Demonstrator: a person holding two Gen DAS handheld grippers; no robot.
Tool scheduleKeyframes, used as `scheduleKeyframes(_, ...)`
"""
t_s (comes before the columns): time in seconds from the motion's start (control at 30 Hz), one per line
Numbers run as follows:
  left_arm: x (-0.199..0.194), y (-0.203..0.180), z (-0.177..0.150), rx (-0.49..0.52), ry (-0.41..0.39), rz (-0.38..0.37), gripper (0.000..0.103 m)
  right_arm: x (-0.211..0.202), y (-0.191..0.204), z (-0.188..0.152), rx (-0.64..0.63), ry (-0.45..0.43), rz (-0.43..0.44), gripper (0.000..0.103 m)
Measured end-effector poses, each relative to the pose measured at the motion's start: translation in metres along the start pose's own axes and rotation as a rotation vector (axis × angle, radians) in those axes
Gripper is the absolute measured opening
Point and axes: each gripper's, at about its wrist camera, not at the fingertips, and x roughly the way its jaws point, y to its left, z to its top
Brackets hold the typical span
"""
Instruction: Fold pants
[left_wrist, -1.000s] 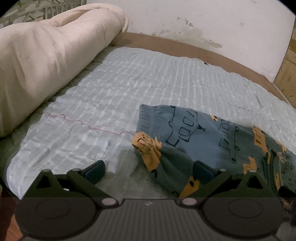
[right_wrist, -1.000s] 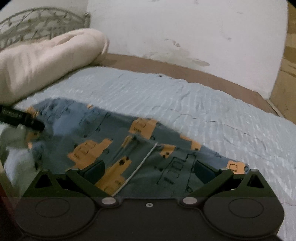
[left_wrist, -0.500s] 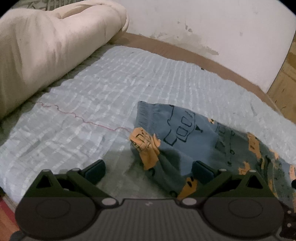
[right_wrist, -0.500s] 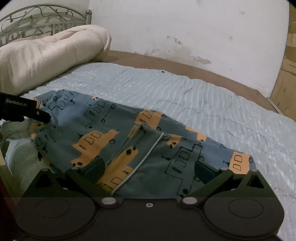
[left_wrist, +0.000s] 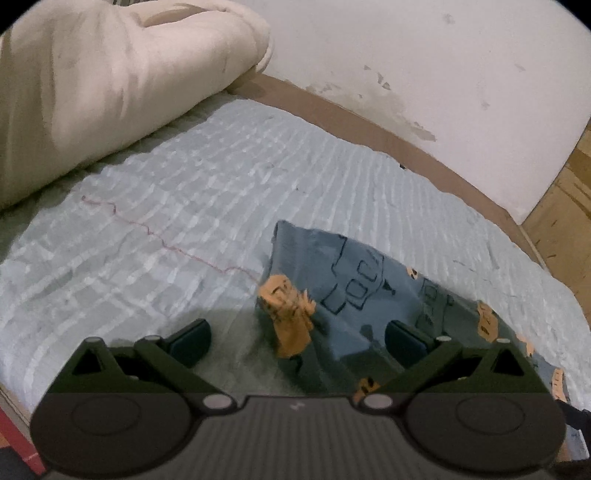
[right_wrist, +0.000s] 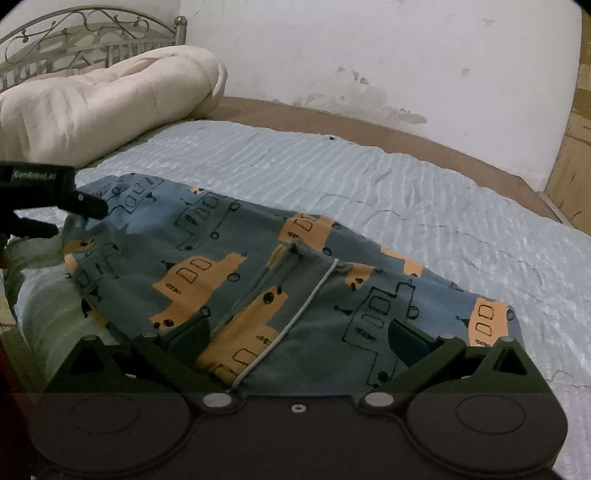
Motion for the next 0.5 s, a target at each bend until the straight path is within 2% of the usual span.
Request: scheduleKeyframes(0.5,0.0099,-0.0108,0.0027,-0.018,0.027,0.022,0.102,0.0003,-0.0039,0.0022,0.014,0.007,0.016,0.102)
